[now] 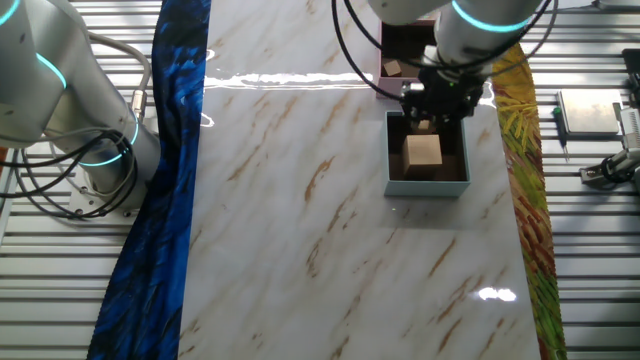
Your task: Move an object from one box to another
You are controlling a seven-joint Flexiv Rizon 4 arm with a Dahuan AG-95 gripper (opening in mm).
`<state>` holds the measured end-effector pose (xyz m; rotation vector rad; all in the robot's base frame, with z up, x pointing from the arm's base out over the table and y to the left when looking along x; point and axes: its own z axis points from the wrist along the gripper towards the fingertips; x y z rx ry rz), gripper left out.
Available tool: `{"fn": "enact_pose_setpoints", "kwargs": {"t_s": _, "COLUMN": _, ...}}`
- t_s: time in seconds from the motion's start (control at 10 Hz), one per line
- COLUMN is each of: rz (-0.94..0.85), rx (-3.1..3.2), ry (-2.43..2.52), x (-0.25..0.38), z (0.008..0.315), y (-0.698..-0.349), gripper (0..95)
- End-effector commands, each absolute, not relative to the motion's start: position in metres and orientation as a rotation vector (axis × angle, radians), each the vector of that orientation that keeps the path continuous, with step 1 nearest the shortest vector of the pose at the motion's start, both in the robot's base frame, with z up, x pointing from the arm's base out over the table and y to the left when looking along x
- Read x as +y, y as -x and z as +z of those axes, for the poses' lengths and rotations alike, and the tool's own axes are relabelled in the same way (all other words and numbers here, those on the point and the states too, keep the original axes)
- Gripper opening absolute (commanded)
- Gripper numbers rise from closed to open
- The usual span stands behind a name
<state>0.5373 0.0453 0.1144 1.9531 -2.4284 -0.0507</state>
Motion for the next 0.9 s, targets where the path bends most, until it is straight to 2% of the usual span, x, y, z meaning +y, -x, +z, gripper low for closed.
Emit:
{"fn": "enact_pose_setpoints", "kwargs": {"t_s": 0.1, "rz": -0.042, "rx": -2.436, "ry": -1.935, "x": 0.046, "z": 0.114, "y": -0.539, "gripper": 0.0}}
{"fn": "enact_pose_setpoints", "kwargs": {"t_s": 0.6, "rz": -0.018, "rx": -2.374, "ry": -1.984, "x": 0.046, "z": 0.114, "y": -0.539, "gripper": 0.0}}
{"fn": "enact_pose_setpoints", "kwargs": {"t_s": 0.9, "rz": -0.078, "rx": -2.427, "ry": -1.953, "x": 0.056, "z": 0.114, "y": -0.541, "gripper": 0.0}}
